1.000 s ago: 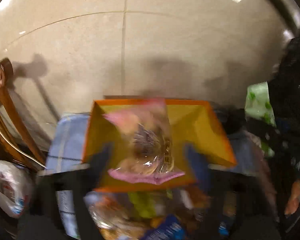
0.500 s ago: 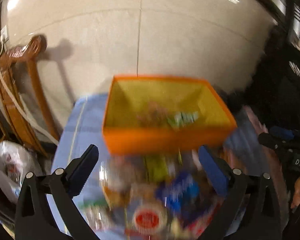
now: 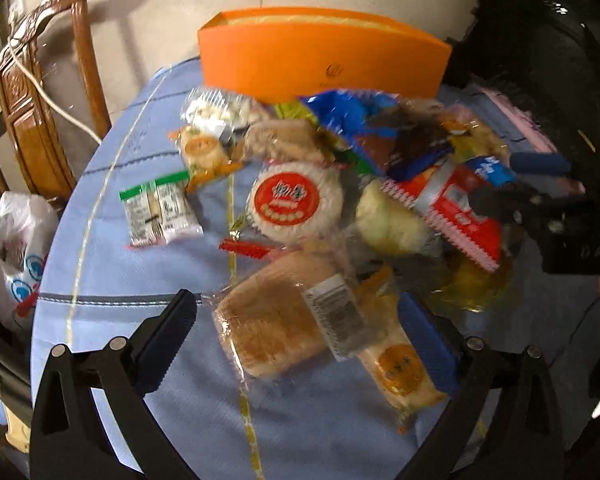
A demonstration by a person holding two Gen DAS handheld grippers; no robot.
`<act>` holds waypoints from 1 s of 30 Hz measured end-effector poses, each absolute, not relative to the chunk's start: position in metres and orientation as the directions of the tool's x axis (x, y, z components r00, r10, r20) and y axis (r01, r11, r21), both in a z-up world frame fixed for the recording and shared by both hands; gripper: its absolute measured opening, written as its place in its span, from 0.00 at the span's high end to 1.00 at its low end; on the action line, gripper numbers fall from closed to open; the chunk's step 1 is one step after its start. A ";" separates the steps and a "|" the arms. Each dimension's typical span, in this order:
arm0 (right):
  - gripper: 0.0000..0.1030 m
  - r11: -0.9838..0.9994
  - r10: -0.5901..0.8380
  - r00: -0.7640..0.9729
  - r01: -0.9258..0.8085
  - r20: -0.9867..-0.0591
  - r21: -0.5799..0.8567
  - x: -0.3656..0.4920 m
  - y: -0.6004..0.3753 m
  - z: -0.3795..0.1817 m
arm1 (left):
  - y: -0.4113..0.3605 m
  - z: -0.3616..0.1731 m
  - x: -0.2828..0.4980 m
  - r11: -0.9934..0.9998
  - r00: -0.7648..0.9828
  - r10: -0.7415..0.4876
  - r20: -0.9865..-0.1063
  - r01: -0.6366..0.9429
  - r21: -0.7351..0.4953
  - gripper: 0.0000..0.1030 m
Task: Organize snacks
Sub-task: 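Grasp the red chip bag with the right tool while the left tool grasps the wrapped bread loaf, then carry both snacks over the orange box and release them inside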
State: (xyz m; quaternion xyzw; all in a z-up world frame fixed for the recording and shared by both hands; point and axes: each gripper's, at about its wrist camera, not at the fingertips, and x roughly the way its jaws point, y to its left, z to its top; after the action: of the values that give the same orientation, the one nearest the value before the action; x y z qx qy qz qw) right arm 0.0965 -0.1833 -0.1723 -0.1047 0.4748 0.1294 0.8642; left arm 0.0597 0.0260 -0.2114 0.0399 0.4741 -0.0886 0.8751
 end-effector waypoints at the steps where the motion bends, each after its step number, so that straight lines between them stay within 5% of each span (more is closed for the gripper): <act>1: 0.15 0.942 0.125 0.508 -0.329 -0.852 -0.058 0.103 -0.181 -0.177 | 0.027 -0.215 0.064 0.984 0.532 -0.111 -0.839 0.179 -0.017 0.04; 5: 0.08 0.951 0.143 0.450 -0.308 -0.881 -0.003 0.127 -0.179 -0.201 | 0.030 -0.235 0.082 0.994 0.501 -0.089 -0.861 0.105 -0.041 0.06; 8: 0.27 0.950 0.243 0.397 -0.282 -0.885 0.134 0.130 -0.189 -0.205 | 0.033 -0.238 0.080 0.996 0.519 -0.063 -0.853 0.081 -0.025 0.27; 10: 0.27 0.948 0.242 0.395 -0.290 -0.886 0.130 0.127 -0.189 -0.204 | 0.038 -0.238 0.075 0.996 0.533 -0.071 -0.843 0.077 -0.035 0.32; 30: 0.27 0.942 0.323 0.588 -0.273 -0.742 0.194 0.102 -0.225 -0.072 | 0.048 -0.116 0.079 0.976 0.663 -0.217 -0.716 0.148 -0.159 0.35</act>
State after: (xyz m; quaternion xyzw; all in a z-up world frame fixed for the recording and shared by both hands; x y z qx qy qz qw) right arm 0.1019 -0.2251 -0.0716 0.0296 0.4218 0.1672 0.8906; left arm 0.0794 0.0476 -0.1159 -0.0437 0.3979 -0.1001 0.9109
